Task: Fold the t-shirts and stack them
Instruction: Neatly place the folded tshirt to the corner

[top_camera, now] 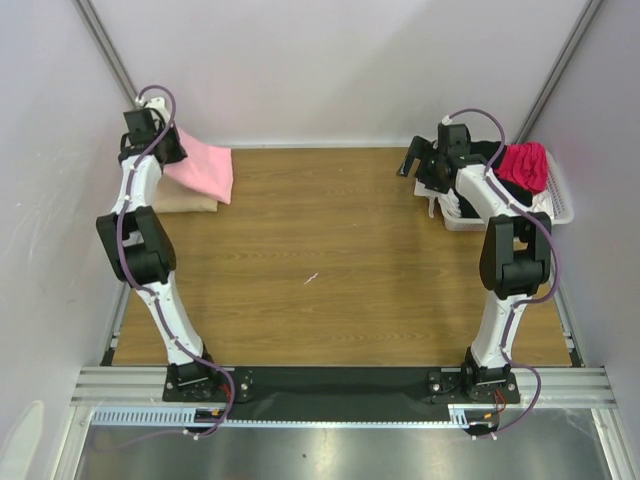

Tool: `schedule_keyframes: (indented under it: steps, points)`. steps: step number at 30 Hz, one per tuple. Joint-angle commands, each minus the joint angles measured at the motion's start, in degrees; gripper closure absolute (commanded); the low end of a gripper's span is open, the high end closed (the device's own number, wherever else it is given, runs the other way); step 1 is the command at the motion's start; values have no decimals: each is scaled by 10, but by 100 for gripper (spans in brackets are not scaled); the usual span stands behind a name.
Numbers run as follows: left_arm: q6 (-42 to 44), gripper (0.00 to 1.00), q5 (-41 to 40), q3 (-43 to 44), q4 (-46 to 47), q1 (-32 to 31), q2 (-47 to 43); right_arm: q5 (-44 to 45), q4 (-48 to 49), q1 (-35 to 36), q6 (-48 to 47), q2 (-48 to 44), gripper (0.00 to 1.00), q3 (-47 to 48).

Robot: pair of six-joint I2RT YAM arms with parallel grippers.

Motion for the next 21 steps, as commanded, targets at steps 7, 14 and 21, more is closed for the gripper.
schedule_keyframes:
  steps: [7, 14, 21]
  points:
    - [104, 100, -12, 67, -10, 29, 66, -7, 7, -2, 8, 14, 0, 23]
    - [129, 100, -11, 150, -51, 41, 103, -8, 0, -1, 12, 23, 0, 35]
    - [147, 100, 2, 154, -47, 42, 74, -18, 6, 0, 25, 30, 0, 35]
